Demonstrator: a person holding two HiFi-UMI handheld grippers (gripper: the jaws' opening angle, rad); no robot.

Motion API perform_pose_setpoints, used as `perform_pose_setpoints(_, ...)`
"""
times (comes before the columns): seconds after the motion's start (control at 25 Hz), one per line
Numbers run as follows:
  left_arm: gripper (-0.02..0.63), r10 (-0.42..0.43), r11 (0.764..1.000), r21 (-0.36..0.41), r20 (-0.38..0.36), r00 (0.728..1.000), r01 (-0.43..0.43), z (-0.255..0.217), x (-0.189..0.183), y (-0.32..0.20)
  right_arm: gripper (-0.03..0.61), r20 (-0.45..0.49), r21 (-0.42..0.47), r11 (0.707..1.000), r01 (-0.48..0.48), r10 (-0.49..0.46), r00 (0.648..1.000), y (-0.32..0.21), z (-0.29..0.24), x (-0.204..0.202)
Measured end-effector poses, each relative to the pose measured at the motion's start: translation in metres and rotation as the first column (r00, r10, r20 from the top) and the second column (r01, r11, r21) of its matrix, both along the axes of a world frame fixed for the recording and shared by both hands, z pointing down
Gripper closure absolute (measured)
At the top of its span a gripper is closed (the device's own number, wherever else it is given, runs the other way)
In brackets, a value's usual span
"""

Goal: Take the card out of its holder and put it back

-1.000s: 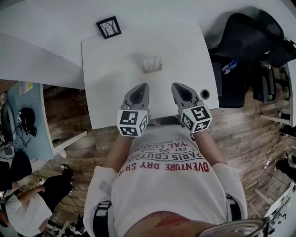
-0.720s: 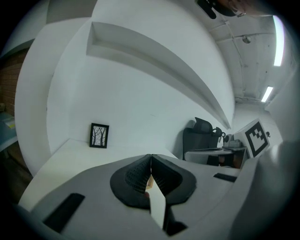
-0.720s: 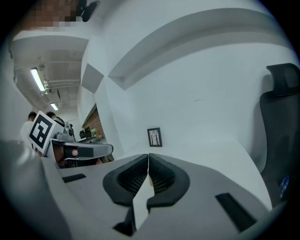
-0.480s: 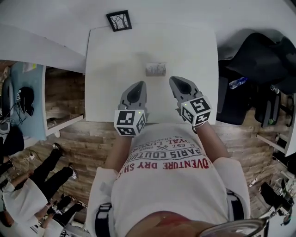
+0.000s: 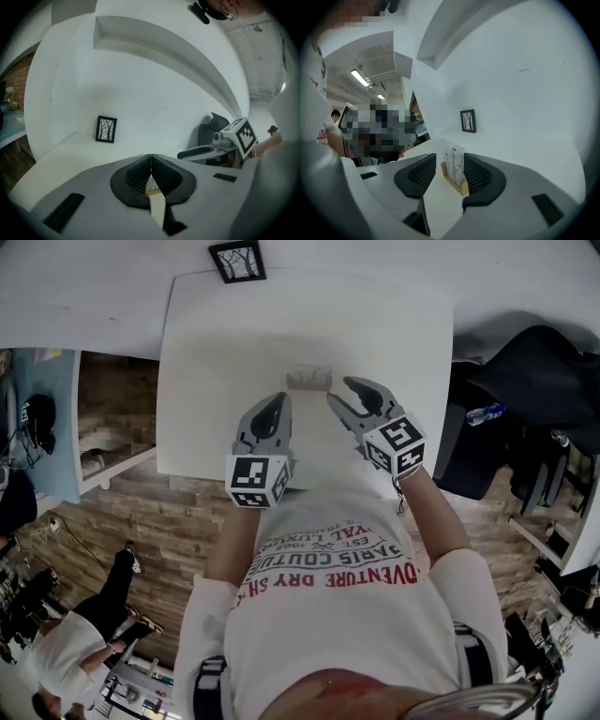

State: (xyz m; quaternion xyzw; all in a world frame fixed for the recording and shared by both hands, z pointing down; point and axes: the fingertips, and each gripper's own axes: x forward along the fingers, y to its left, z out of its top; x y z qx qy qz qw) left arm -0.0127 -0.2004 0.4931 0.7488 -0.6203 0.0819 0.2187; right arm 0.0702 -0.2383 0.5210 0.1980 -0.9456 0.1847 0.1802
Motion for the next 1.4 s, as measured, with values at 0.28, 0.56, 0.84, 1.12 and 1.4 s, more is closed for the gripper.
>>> perform_pose_setpoints(0.28, 0.589, -0.007, 0.999, -0.047, -0.006, 1.0, 0.007, 0.024, -0.01, -0.005, 0.385, -0.027, 0.013, 0.987, 0.157, -0.157, 0.987, -0.025, 0.025, -0.022)
perform_pose_setpoints(0.56, 0.589, -0.025, 0.996, -0.086, -0.001, 1.0, 0.024, 0.04, -0.022, -0.001, 0.385, -0.057, 0.036, 0.928, 0.37, -0.368, 0.928, -0.018, 0.045, -0.044)
perform_pose_setpoints(0.84, 0.589, -0.035, 0.992, -0.121, -0.009, 0.999, 0.034, 0.053, -0.025, 0.004, 0.412, -0.088, 0.033, 0.865, 0.501, -0.496, 0.864, -0.015, 0.06, -0.057)
perform_pose_setpoints(1.12, 0.589, -0.038, 0.988, -0.147, 0.004, 0.999, 0.038, 0.062, -0.028, 0.011, 0.522, -0.077, 0.028, 0.825, 0.564, -0.561, 0.824, -0.014, 0.065, -0.063)
perform_pose_setpoints(1.4, 0.589, -0.064, 0.987, -0.148, 0.015, 0.998, 0.065, 0.06, -0.037, 0.013, 0.541, -0.041, 0.012, 0.802, 0.598, -0.597, 0.801, -0.012, 0.064, -0.063)
